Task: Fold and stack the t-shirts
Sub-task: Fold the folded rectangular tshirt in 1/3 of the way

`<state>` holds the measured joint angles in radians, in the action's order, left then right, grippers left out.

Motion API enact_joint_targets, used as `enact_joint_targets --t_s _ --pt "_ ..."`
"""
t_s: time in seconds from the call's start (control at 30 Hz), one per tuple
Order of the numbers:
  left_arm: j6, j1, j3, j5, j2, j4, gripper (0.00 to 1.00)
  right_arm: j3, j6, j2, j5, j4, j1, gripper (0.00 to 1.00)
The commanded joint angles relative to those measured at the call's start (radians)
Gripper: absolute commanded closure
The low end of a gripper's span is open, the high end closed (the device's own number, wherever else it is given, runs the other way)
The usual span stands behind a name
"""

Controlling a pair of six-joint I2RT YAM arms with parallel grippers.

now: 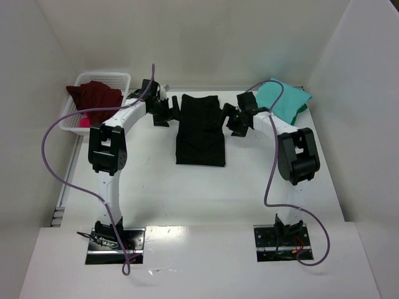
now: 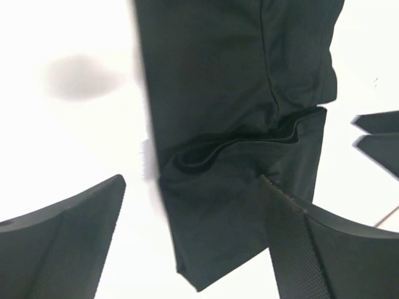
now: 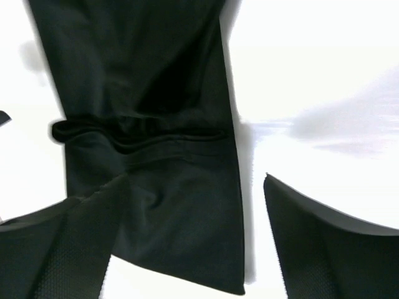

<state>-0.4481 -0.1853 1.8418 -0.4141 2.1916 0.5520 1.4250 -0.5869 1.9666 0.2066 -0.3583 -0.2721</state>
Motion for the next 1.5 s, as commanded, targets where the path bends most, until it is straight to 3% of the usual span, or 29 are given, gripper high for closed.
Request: enact_joint_targets --t_s 0.0,0.23,0.33,0.4,0.5,0.57,0.67,0.8,1.07,1.2,1.33,1.4,1.43,1.47 --pt "0.058 0.017 0.021 0.012 -0.121 -0.007 0.04 0.049 0.036 -0.148 -0.056 0.038 0.007 0.0" --pt "0.062 -0.013 -0.205 -0.11 -0.262 -0.048 0.05 -0.116 0.036 -0.211 0.056 0.077 0.007 0.0" --pt "0.056 -0.048 -0.366 -0.163 -0.307 -0.084 0.12 -0.232 0.022 -0.254 0.094 0.12 -0.014 0.04" --pt "0.044 -0.069 -0.458 -0.186 -0.328 -0.114 0.21 -0.282 0.005 -0.271 0.105 0.147 -0.051 0.17" --pt "0.016 -0.088 -0.553 -0.194 -0.349 -0.161 0.43 -0.324 -0.014 -0.266 0.111 0.178 -0.103 0.39" --pt "0.016 -0.097 -0.578 -0.212 -0.349 -0.173 0.6 -0.334 -0.024 -0.252 0.111 0.202 -0.113 0.49" --pt "0.016 -0.097 -0.599 -0.212 -0.349 -0.179 0.74 -0.334 -0.039 -0.233 0.111 0.212 -0.122 0.64" --pt "0.005 -0.097 -0.624 -0.206 -0.32 -0.188 0.76 -0.349 -0.051 -0.233 0.086 0.254 -0.122 0.66" --pt "-0.015 -0.097 -0.641 -0.065 -0.242 -0.11 0.77 -0.377 -0.051 -0.184 0.086 0.265 -0.122 0.66" --pt "-0.014 -0.097 -0.65 -0.074 -0.242 -0.083 0.77 -0.377 -0.051 -0.175 0.068 0.274 -0.122 0.64" --pt "0.015 -0.097 -0.627 -0.093 -0.272 -0.039 0.68 -0.356 -0.051 -0.165 0.059 0.274 -0.122 0.63" --pt "0.026 -0.097 -0.603 -0.126 -0.303 -0.01 0.6 -0.344 -0.051 -0.156 0.05 0.265 -0.122 0.63" --pt "0.039 -0.097 -0.576 -0.156 -0.316 0.016 0.51 -0.344 -0.051 -0.147 0.05 0.265 -0.122 0.63" --pt "0.04 -0.097 -0.573 -0.158 -0.317 0.027 0.5 -0.344 -0.051 -0.146 0.05 0.265 -0.122 0.63"
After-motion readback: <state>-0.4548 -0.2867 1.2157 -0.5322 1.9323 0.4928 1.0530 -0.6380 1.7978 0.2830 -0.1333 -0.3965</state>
